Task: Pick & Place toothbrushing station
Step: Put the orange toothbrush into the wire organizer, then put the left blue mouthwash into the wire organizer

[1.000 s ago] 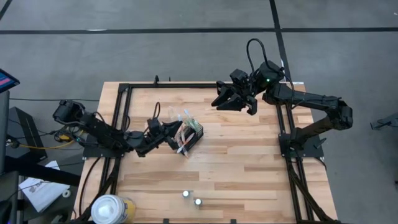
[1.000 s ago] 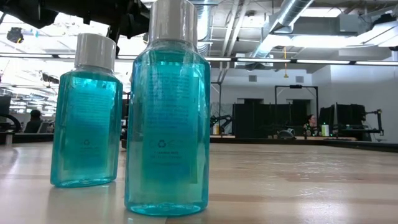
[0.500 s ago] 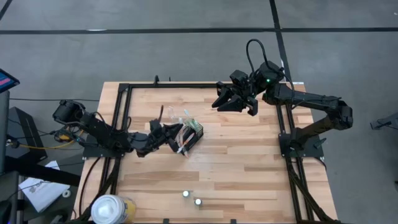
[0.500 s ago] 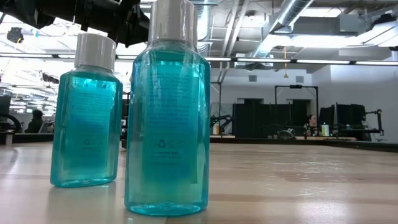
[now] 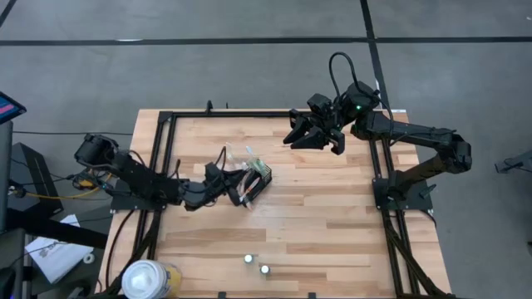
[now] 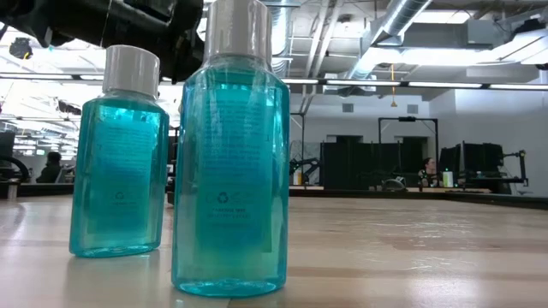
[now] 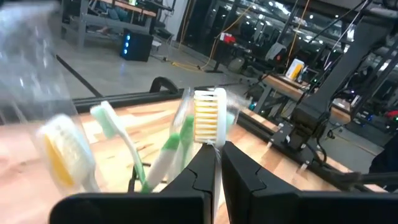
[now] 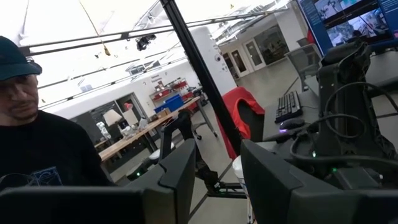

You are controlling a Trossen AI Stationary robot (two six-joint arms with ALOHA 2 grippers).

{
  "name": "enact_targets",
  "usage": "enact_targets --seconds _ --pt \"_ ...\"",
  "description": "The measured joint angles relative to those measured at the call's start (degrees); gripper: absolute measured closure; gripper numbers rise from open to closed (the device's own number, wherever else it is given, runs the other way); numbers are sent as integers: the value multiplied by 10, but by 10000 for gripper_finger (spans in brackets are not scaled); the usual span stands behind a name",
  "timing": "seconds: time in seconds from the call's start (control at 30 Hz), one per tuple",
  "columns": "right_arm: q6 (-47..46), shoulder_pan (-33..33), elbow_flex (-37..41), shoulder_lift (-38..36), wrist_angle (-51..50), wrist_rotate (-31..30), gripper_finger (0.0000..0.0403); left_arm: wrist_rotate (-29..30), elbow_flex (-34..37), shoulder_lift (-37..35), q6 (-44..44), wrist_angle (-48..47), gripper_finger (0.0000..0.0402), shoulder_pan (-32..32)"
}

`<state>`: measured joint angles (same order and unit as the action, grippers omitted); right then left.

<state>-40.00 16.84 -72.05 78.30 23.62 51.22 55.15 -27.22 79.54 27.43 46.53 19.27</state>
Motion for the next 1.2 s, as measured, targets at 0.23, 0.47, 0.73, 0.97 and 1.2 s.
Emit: enact_targets --seconds 0.23,0.47,0.73,0.97,1.2 --pt "1 0 0 1 0 13 282 -3 0 43 33 11 398 13" --pt "1 1 0 9 3 17 282 -5 0 64 35 48 375 21" --pt "-1 1 0 12 1 29 282 -28 1 27 20 43 270 19" --pt "-2 0 0 12 7 30 282 -45 1 -36 -32 45 219 19" --pt "-6 0 0 12 13 43 282 -72 0 -37 10 -6 219 19"
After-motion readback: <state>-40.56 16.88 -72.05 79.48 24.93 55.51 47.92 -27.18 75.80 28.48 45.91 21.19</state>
